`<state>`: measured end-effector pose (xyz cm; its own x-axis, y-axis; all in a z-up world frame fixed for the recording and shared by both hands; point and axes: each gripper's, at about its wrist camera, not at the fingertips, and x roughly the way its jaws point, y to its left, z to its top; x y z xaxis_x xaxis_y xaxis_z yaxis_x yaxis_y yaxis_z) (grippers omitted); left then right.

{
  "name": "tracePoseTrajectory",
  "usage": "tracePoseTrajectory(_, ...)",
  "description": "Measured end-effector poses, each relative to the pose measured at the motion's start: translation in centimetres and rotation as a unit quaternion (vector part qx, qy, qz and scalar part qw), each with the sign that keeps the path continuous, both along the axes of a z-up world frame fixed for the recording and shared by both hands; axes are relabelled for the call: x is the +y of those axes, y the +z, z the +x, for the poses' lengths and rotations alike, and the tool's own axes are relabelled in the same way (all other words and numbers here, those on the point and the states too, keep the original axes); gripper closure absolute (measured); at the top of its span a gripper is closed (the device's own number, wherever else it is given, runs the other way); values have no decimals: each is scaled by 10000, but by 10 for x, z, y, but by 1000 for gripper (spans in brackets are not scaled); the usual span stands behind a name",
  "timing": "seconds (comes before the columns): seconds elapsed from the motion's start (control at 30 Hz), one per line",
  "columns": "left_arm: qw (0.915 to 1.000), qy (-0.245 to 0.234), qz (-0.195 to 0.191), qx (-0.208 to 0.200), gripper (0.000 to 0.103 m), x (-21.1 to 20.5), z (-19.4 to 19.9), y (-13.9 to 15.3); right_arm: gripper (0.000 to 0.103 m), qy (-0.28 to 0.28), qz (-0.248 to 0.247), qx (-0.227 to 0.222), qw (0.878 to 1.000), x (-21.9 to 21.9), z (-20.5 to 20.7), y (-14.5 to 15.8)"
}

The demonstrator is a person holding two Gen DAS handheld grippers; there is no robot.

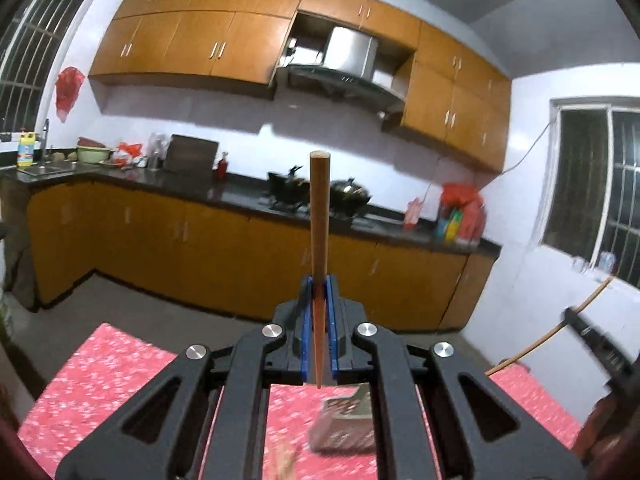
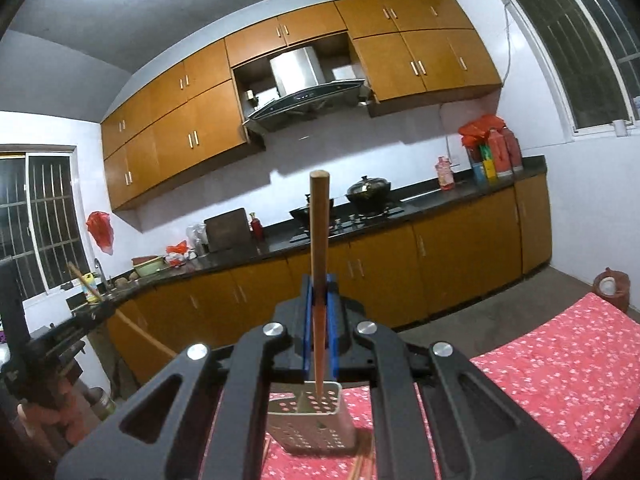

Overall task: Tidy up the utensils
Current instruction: 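Lift the right tool's chopstick over the holder while the left tool carries its own, then open the right tool over the holder while the left tool drops its chopstick in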

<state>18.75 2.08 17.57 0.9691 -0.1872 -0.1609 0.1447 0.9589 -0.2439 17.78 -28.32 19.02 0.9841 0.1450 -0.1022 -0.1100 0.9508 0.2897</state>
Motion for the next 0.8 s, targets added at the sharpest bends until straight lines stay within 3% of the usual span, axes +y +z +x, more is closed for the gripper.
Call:
tracePoseTrajectory(0.27,9994,-301,101,127,96,-38,22,-31,95,46,-269,264,9993,19,34,-28)
tracePoseTrajectory(0.53,9961,-403,118,772,96,-46,48,-66,95,128,-367,784,9962,27,57,-64)
tracePoseTrajectory(0.63,9946,-397,8,954,95,-40,51,-72,90,154,-361,835,9957,30,57,-68)
tracePoseTrajectory(0.7,9945,-389,-15,970,89,-38,46,-73,77,166,-382,807,9959,31,53,-70)
tracePoseTrajectory(0.77,9953,-310,-34,917,65,-33,41,-71,75,141,-401,753,9963,31,49,-69)
tracePoseTrajectory(0.8,9957,-283,-47,879,63,-32,40,-70,75,138,-400,734,9964,32,47,-69)
